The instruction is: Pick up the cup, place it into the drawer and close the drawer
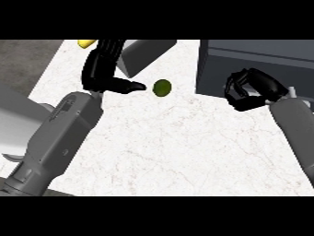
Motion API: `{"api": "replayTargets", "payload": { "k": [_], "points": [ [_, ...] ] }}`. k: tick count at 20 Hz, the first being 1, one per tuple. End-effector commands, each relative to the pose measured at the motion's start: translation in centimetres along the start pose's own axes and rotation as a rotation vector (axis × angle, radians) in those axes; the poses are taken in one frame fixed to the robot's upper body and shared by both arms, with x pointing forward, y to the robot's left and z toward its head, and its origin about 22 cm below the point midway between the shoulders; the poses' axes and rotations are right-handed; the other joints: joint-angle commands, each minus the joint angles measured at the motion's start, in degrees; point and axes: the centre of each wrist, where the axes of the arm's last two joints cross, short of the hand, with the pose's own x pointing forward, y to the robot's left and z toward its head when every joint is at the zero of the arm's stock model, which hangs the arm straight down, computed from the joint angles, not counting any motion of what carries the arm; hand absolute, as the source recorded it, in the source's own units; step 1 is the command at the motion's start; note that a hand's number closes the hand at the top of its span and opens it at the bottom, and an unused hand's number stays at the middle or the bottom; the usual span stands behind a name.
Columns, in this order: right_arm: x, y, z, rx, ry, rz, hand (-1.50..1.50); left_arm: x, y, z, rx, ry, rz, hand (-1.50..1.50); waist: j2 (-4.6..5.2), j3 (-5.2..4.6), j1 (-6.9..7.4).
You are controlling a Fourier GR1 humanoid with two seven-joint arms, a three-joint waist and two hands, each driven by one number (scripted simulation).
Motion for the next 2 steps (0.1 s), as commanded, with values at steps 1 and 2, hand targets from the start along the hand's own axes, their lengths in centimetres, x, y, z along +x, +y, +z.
{"api": "replayTargets", "payload": {
  "k": [1,2],
  "points": [
    [5.89,-8.33,0.28,-0.261,-0.003,0.157,1.50,0.36,-0.27,-0.29,-0.012,-0.005,0.015,-1.50,0.67,-0.98,1.65],
    [5.35,-7.65,0.14,-0.261,-0.011,0.134,1.50,-0.06,-0.02,0.23,-0.014,0.003,0.012,-1.50,0.91,-0.91,2.16]
  ]
}}
